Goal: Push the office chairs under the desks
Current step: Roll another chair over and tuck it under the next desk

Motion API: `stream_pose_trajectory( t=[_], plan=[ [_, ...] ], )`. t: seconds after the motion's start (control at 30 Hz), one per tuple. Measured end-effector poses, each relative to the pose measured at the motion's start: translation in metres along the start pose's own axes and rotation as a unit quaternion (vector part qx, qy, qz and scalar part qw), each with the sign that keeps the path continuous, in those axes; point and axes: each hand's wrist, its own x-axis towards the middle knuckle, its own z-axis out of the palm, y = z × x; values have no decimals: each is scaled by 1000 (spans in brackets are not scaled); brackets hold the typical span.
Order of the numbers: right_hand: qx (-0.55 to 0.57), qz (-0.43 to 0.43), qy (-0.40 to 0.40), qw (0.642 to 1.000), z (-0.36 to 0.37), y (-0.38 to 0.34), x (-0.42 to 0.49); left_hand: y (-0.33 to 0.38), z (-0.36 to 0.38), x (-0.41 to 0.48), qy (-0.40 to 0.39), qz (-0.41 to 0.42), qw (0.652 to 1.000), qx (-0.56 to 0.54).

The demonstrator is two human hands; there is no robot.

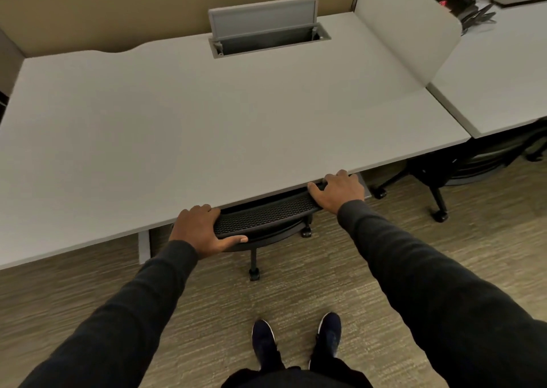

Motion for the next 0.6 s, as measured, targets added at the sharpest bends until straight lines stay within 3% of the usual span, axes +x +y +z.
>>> stream_pose_trajectory(
  t=[0.2,0.6],
  plan=[
    [24,12,22,999,12,-2,-18,-12,6,-5,17,41,999,7],
    [73,40,31,996,-3,25,9,27,-9,17,16,26,999,17]
  ],
)
